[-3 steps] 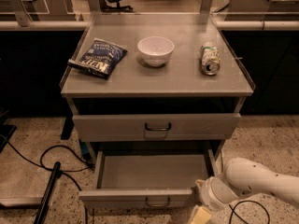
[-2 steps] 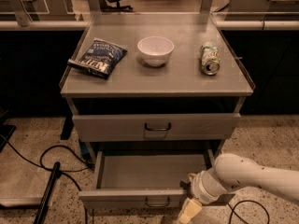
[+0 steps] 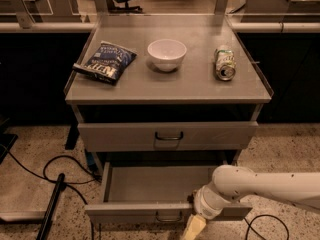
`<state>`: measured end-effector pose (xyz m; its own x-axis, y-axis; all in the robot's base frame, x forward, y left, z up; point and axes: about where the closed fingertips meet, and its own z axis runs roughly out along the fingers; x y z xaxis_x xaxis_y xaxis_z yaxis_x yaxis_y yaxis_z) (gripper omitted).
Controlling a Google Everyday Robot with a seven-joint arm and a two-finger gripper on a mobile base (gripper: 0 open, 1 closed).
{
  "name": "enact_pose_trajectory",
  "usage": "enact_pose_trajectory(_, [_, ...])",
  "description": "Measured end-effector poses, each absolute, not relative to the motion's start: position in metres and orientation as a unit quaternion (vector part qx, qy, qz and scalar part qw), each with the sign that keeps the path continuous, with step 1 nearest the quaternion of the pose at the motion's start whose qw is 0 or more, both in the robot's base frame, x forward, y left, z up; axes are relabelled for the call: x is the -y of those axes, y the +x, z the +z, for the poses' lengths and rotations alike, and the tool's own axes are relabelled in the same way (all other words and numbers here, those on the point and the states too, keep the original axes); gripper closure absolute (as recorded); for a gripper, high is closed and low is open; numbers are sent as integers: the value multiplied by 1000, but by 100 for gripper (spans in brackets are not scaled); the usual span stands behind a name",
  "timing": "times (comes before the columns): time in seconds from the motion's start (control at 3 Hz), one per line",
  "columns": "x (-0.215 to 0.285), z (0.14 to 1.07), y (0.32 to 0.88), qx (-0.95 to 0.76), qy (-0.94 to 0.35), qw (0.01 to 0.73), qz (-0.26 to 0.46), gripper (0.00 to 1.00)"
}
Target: Open middle drawer
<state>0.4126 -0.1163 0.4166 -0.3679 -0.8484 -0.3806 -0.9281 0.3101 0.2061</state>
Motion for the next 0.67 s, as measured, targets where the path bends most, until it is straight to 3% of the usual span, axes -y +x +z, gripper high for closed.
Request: enact_pose_trajectory(0.67, [125,409,391,-806,-550,66,209,0])
